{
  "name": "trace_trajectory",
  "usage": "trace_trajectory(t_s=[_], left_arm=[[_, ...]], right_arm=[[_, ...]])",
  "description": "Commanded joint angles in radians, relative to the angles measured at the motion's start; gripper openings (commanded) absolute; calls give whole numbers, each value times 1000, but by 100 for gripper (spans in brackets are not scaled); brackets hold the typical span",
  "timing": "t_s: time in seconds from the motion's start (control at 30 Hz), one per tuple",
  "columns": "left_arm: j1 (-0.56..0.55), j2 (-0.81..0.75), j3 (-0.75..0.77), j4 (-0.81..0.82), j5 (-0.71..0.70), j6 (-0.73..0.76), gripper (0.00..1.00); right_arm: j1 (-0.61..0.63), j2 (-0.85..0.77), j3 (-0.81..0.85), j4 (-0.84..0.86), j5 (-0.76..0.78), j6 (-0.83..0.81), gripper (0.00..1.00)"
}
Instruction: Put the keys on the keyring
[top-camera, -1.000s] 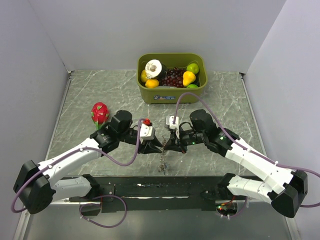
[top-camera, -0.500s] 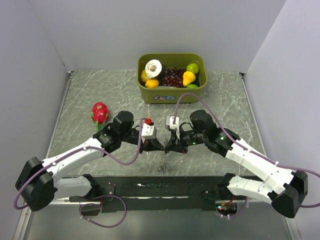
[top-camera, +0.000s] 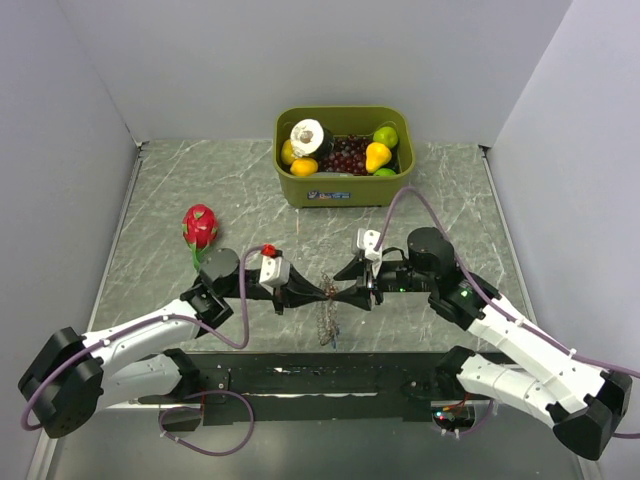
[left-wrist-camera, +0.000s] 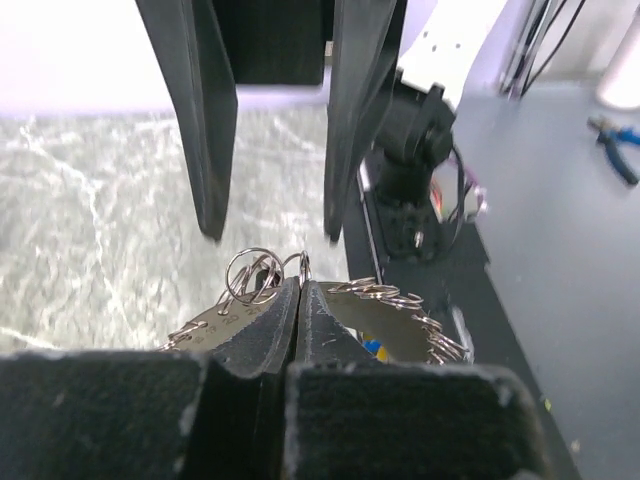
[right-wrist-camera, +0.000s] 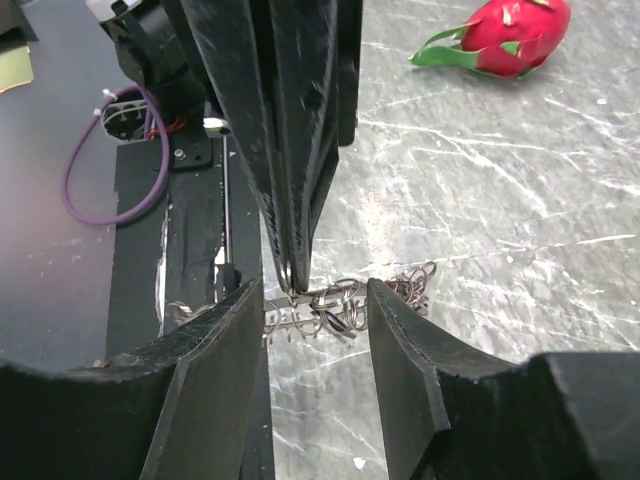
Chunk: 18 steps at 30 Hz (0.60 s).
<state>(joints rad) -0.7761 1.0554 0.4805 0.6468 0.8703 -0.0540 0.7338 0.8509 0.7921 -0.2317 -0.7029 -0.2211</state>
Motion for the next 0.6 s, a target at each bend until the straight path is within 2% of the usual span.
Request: trace_trajectory(t_s=[0.0, 0.13, 0.33, 0.4, 0.43, 0.57], left_arm=[[-2, -20, -11, 313, 16, -109, 1], [-2, -21, -42, 416, 16, -155, 1], [1, -21, -49, 471, 15, -168, 1], [0, -18, -51, 488, 18, -173, 1], [1, -14, -52, 504, 19, -181, 1], [1, 0, -59, 554, 19, -204, 1]], right_arm=[[-7, 2, -8, 55, -35, 5, 53], [-8, 11, -13, 60, -35, 2, 48], [-17, -4, -24, 63, -36, 3, 43], [-19, -1, -24, 63, -41, 3, 33], [-22, 2, -24, 63, -43, 5, 25], [-22, 10, -24, 66, -52, 5, 16]])
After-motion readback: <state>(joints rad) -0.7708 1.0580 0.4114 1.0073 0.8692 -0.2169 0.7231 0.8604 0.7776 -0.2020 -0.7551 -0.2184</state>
